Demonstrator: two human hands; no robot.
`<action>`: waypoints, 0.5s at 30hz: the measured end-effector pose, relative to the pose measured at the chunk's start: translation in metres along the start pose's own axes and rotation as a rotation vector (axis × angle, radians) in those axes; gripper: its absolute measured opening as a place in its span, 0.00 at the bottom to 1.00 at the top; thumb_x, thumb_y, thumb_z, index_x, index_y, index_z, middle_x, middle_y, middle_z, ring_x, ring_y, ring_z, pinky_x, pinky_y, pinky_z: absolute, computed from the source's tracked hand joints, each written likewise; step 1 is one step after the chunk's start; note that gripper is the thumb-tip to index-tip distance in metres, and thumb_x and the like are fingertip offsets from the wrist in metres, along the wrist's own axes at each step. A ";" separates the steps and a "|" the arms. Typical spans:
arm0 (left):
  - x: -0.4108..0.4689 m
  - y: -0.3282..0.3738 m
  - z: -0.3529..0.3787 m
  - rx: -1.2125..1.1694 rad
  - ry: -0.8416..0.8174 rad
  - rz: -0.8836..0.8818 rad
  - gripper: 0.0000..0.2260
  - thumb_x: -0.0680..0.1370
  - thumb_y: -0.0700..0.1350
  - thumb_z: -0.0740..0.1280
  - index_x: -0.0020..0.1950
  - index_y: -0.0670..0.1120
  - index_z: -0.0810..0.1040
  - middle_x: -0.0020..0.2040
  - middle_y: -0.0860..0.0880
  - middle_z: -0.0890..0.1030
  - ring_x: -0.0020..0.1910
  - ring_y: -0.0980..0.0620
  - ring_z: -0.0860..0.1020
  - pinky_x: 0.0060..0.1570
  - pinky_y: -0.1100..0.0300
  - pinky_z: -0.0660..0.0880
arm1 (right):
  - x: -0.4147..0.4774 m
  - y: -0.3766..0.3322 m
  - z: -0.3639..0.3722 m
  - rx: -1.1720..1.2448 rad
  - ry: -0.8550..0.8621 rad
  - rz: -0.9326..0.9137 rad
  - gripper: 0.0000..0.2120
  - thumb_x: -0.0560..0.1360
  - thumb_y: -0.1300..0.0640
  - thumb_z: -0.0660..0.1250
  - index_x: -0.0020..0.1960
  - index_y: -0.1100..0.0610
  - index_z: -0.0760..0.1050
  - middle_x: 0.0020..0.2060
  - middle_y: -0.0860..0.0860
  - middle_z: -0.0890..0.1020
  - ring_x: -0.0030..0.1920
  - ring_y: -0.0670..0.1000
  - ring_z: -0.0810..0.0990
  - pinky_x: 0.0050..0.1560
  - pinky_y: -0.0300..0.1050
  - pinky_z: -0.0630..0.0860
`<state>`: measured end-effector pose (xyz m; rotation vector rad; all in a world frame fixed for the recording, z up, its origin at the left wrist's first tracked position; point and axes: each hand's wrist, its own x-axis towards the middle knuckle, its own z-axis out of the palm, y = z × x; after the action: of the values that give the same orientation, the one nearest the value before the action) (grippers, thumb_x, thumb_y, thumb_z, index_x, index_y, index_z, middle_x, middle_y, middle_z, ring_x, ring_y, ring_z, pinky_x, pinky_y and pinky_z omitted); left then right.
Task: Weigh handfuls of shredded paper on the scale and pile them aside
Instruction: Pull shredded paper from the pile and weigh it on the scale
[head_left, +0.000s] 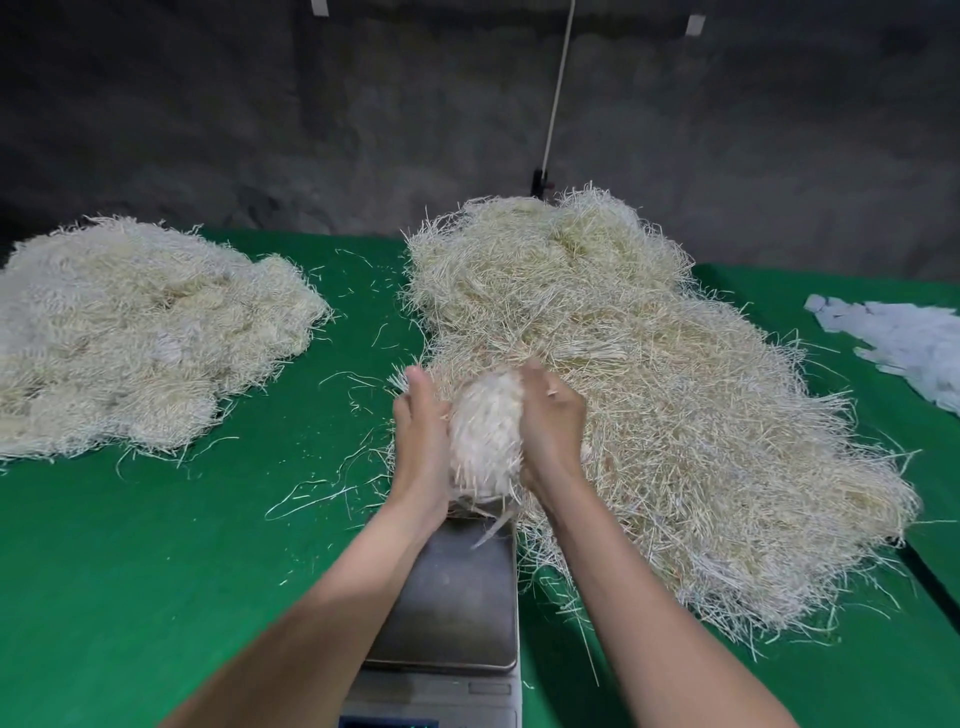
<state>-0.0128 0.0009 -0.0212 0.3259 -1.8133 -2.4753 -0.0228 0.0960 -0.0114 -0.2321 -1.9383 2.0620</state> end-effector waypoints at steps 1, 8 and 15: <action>-0.004 -0.002 -0.003 0.054 -0.032 0.000 0.40 0.67 0.72 0.54 0.72 0.49 0.63 0.70 0.48 0.69 0.67 0.50 0.69 0.67 0.43 0.66 | 0.007 -0.001 -0.002 0.031 0.074 0.035 0.09 0.80 0.49 0.59 0.45 0.47 0.76 0.20 0.42 0.71 0.26 0.43 0.68 0.31 0.33 0.70; 0.015 0.009 0.008 -0.156 0.181 -0.157 0.17 0.78 0.55 0.64 0.45 0.41 0.76 0.37 0.44 0.80 0.32 0.49 0.79 0.33 0.60 0.74 | -0.035 0.031 0.020 -0.438 0.015 -0.404 0.11 0.79 0.45 0.53 0.45 0.50 0.68 0.43 0.46 0.73 0.44 0.43 0.71 0.46 0.37 0.67; -0.002 -0.004 0.016 -0.089 0.090 -0.222 0.18 0.79 0.55 0.62 0.44 0.41 0.78 0.30 0.46 0.81 0.29 0.49 0.81 0.26 0.63 0.74 | -0.013 0.019 0.008 -0.334 0.067 -0.253 0.18 0.81 0.52 0.57 0.33 0.51 0.70 0.27 0.45 0.72 0.26 0.43 0.67 0.27 0.38 0.64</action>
<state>-0.0139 0.0169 -0.0200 0.6552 -1.7103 -2.6262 -0.0154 0.0830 -0.0311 -0.1176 -2.1386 1.5500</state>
